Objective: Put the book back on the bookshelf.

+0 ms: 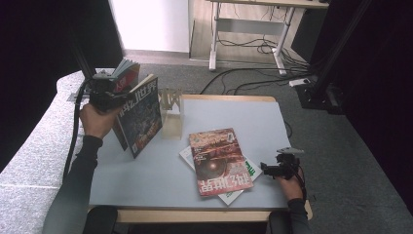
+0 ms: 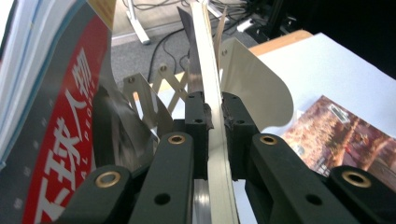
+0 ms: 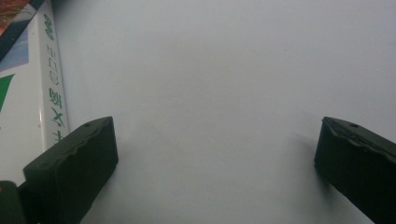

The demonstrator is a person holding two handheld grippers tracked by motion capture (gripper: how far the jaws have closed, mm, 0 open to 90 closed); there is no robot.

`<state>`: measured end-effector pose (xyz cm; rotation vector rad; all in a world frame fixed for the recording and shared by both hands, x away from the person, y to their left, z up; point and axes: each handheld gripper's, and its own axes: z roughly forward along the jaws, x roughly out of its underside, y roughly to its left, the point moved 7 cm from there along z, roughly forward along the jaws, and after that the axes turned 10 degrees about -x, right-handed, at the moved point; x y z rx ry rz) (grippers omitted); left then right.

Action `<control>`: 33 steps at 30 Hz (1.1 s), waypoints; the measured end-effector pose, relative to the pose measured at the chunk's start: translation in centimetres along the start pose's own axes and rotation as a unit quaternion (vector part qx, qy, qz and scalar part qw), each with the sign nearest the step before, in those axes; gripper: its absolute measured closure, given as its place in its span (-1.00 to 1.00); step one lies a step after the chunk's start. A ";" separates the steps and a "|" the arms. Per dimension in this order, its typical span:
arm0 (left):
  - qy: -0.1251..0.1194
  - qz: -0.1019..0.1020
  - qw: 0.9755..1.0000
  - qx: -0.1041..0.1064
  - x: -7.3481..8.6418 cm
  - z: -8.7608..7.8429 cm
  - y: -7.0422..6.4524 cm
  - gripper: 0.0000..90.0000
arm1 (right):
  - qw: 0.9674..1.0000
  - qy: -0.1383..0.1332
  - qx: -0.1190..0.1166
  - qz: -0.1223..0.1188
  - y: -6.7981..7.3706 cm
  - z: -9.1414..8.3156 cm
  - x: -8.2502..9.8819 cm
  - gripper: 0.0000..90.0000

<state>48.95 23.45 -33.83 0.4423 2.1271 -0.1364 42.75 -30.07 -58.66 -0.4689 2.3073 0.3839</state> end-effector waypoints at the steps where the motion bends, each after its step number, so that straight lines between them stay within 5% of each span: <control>1: -0.003 -0.002 1.000 -0.002 -0.2 0.1 0.0 0.85 | 1.000 0.000 0.000 0.000 0.0 0.0 0.0 -1.00; 18: -0.021 -0.020 0.999 -0.029 -2.9 1.7 -0.1 0.84 | 1.000 -0.002 0.000 0.001 0.0 0.0 0.0 -1.00; 33: -0.027 -0.030 0.997 -0.065 -2.7 4.4 0.3 0.84 | 1.000 -0.002 -0.001 0.001 0.0 0.0 0.0 -1.00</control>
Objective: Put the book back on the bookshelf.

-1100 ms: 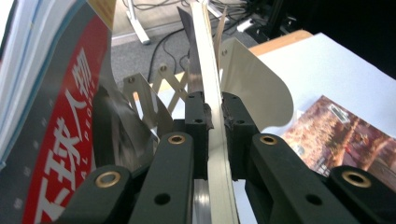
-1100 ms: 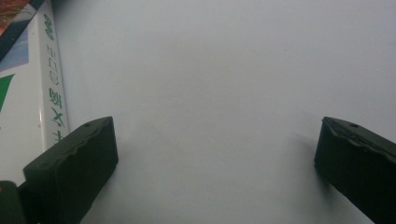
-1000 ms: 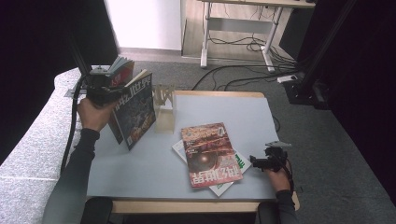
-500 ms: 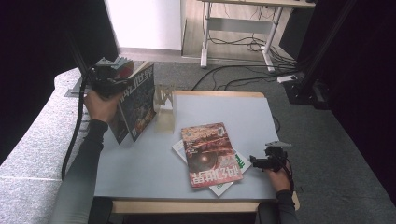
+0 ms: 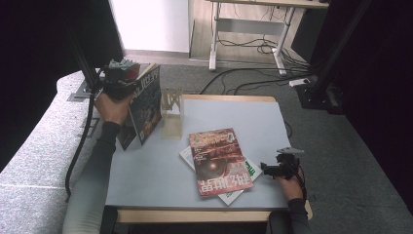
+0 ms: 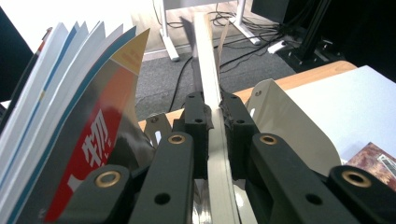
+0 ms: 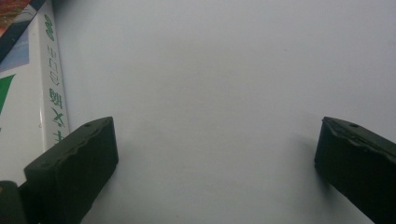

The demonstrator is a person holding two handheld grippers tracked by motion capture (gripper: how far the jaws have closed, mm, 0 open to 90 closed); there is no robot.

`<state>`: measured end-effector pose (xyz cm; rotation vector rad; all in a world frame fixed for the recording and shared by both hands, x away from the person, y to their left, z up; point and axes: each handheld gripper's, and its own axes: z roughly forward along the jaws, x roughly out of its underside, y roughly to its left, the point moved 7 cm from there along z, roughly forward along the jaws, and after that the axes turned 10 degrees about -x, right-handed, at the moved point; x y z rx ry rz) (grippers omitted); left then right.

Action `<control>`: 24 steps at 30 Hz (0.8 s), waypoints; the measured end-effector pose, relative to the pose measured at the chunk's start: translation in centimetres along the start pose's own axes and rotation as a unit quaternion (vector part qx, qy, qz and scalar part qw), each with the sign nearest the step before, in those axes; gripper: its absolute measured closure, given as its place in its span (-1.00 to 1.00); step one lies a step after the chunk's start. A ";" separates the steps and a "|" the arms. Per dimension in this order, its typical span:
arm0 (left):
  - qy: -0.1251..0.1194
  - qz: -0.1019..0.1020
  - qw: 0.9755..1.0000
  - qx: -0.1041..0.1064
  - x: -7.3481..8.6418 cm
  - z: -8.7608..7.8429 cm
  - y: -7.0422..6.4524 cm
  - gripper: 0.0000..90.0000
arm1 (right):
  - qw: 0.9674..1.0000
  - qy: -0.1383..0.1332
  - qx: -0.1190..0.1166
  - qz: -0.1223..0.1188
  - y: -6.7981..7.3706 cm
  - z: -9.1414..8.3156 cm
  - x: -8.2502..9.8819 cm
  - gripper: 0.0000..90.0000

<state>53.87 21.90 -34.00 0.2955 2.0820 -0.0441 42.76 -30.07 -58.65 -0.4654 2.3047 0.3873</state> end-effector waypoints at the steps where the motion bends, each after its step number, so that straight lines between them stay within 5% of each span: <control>1: 0.000 -0.002 1.000 -0.001 0.1 0.1 0.0 0.84 | 1.000 0.000 0.000 0.000 0.0 0.0 0.0 -1.00; 13: 0.001 -0.015 1.000 -0.003 1.1 0.1 1.1 0.81 | 1.000 0.000 0.000 -0.001 0.0 0.0 0.0 -1.00; 17: -0.015 -0.020 1.000 0.000 1.0 -0.3 1.2 0.78 | 1.000 0.000 0.001 -0.001 0.0 0.0 0.0 -1.00; 24: -0.035 -0.016 0.999 0.005 0.7 -1.6 1.2 0.51 | 1.000 0.000 0.001 -0.001 0.0 0.0 0.0 -1.00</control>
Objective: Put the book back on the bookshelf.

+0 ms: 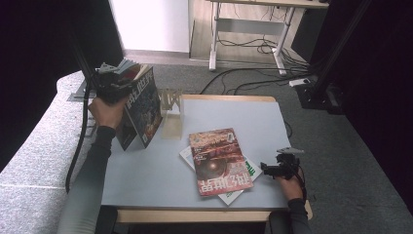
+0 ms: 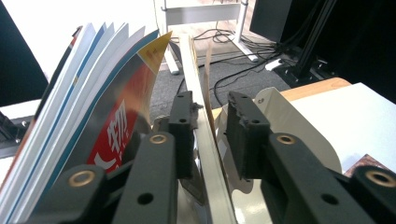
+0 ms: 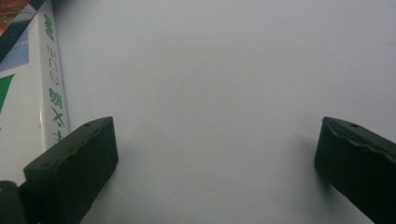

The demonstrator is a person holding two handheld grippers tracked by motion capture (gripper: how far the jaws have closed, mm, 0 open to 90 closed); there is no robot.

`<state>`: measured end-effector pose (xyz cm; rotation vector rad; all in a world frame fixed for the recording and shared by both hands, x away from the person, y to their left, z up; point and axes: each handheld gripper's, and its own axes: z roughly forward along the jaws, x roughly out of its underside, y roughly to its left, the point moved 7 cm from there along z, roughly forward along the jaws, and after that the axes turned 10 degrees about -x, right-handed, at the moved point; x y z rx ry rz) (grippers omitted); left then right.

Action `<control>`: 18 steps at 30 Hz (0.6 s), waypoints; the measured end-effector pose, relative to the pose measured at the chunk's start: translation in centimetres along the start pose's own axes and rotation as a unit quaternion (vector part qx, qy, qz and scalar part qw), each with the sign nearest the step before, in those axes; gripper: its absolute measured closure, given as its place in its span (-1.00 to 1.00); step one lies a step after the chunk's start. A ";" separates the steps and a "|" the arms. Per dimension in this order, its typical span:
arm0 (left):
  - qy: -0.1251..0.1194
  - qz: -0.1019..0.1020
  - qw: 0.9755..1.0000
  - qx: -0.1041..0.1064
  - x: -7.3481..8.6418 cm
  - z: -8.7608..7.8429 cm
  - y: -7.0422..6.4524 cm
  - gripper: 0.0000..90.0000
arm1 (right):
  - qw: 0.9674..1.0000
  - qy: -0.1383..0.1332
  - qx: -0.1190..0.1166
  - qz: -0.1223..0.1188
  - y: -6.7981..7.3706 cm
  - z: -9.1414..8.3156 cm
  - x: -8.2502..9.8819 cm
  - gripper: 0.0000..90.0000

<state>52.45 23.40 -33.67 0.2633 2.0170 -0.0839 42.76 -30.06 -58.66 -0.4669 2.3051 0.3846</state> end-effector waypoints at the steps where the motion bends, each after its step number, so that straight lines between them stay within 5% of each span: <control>1: 0.000 0.001 1.000 -0.002 0.0 -0.1 0.0 0.47 | 1.000 0.000 0.000 0.000 0.0 0.0 0.0 -1.00; 18: 0.025 0.027 0.999 0.030 0.8 -1.3 -0.9 -0.46 | 1.000 0.000 0.000 0.000 0.0 0.0 0.0 -1.00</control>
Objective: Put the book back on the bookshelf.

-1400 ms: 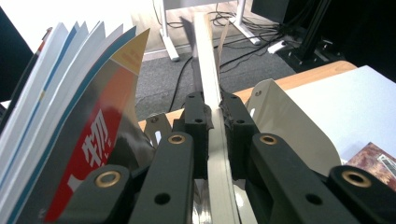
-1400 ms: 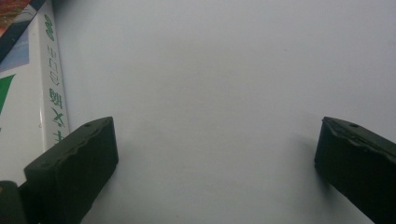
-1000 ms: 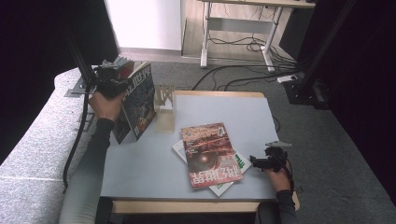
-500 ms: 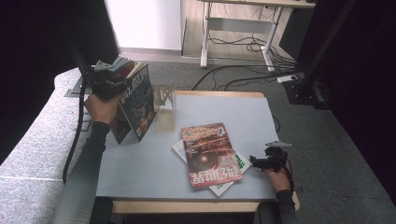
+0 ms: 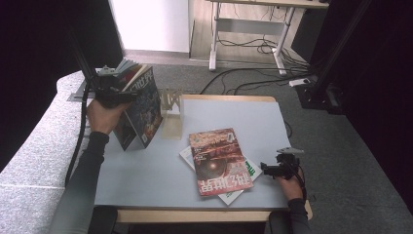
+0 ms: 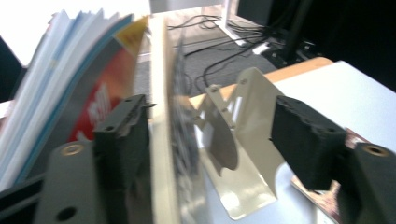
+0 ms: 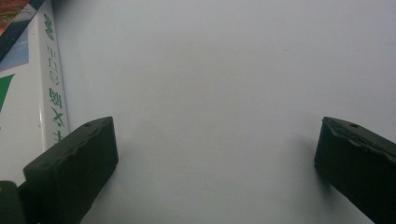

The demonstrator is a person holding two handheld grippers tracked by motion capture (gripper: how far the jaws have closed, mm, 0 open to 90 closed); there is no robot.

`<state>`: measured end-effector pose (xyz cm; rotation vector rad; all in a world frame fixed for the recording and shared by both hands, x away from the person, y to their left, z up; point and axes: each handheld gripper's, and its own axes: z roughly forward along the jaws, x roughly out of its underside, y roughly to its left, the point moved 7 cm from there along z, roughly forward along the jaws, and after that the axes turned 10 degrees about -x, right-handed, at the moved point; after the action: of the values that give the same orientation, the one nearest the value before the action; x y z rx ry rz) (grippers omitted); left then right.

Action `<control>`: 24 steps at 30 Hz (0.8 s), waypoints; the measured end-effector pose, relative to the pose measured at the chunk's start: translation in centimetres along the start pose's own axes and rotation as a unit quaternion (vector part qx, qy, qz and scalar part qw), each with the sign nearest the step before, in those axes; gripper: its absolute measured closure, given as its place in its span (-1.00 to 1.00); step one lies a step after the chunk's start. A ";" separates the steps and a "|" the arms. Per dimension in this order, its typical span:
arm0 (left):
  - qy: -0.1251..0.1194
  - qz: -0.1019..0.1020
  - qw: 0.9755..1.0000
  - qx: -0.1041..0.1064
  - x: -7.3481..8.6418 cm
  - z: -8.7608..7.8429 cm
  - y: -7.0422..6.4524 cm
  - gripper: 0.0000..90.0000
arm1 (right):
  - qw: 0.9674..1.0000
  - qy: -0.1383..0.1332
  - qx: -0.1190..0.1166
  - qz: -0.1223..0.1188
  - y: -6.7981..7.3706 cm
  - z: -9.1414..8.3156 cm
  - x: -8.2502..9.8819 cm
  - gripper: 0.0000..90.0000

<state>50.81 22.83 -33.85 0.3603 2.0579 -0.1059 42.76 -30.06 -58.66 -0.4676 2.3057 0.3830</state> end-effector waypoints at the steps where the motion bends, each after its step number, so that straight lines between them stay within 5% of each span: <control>1: 0.000 0.001 1.000 0.001 0.0 -0.1 -0.1 -0.51 | 1.000 0.000 0.000 0.000 0.0 0.0 0.0 -1.00; 24: -0.004 -0.001 1.000 0.022 2.1 -2.7 -1.5 -0.84 | 1.000 0.001 -0.001 0.000 0.0 0.0 0.0 -1.00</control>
<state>47.15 22.44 -34.46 0.3842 2.0514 -0.1528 42.73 -30.06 -58.66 -0.4692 2.3079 0.3847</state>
